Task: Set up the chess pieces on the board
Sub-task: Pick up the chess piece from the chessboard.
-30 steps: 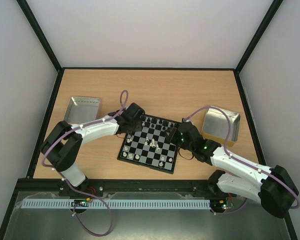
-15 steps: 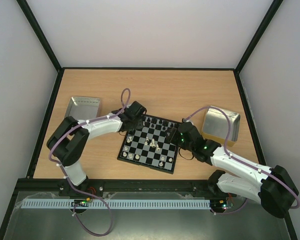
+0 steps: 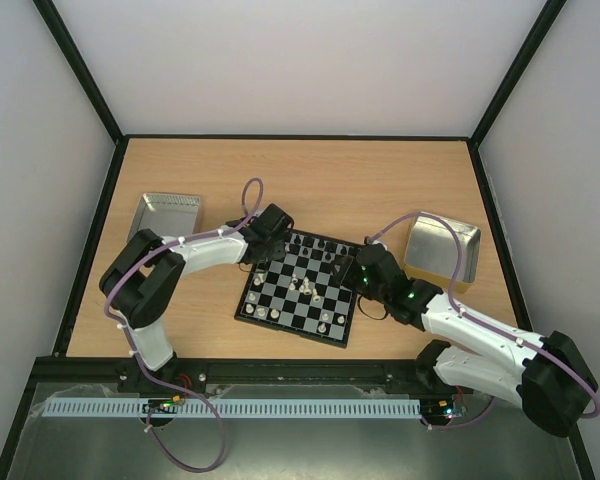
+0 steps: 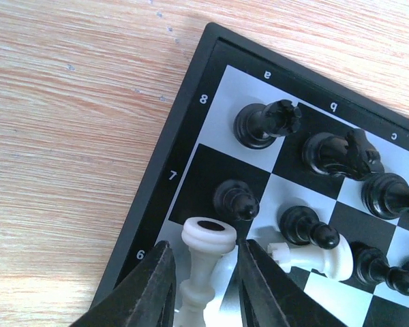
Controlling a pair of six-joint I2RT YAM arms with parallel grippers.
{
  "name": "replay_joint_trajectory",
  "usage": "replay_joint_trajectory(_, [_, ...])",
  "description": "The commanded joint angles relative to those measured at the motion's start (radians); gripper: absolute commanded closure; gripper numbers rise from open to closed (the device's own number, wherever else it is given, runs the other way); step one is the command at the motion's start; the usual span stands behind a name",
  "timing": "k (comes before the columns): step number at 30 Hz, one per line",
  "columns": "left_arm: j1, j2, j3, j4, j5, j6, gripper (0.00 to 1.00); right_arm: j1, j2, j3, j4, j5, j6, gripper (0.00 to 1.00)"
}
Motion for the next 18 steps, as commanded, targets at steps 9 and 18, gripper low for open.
replay_joint_trajectory(9, [0.008, -0.005, -0.014, -0.044, 0.014, 0.039, 0.87, -0.003, -0.017, -0.004, -0.015, 0.029, -0.007, 0.61])
replay_joint_trajectory(18, [0.008, -0.03, -0.072, -0.044, 0.05, 0.047, 0.84, -0.003, -0.005, -0.005, -0.001, 0.008, -0.013, 0.61])
